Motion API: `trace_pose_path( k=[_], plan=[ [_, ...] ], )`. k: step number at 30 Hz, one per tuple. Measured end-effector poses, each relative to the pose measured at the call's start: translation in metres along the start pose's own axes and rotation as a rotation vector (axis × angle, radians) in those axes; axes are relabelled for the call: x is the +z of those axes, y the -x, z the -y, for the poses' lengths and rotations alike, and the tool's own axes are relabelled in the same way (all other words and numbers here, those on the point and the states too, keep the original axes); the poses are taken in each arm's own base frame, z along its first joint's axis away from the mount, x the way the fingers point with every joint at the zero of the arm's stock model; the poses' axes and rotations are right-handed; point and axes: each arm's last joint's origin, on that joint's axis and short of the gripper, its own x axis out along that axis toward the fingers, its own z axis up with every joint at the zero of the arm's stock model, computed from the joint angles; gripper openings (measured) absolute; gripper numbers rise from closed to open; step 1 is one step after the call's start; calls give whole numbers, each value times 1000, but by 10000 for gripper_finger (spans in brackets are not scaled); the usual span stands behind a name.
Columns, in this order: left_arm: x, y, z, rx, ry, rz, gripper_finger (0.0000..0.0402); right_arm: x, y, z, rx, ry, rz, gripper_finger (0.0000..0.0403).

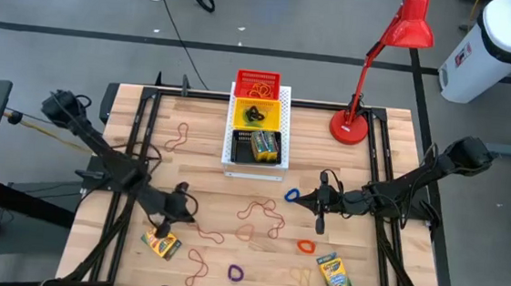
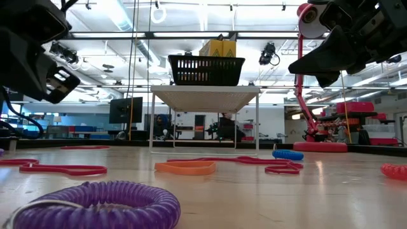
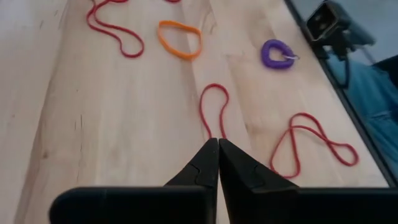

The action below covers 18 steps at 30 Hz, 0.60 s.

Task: Pick & Place Office Desk Supplies
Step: Put the red rubber band into the red bin on the shelf

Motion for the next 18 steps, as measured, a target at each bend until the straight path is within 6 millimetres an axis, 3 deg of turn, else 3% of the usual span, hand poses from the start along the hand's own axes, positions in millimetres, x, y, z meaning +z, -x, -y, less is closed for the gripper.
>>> trace_pose_path(
  k=[9, 18],
  plan=[
    [21, -31, 29, 66, -125, -114, 72, 0, 0, 0, 0, 0, 0, 5],
    [24, -60, 41, 140, -143, -269, 118, 0, 0, 0, -1, 0, 0, 5]
  ],
)
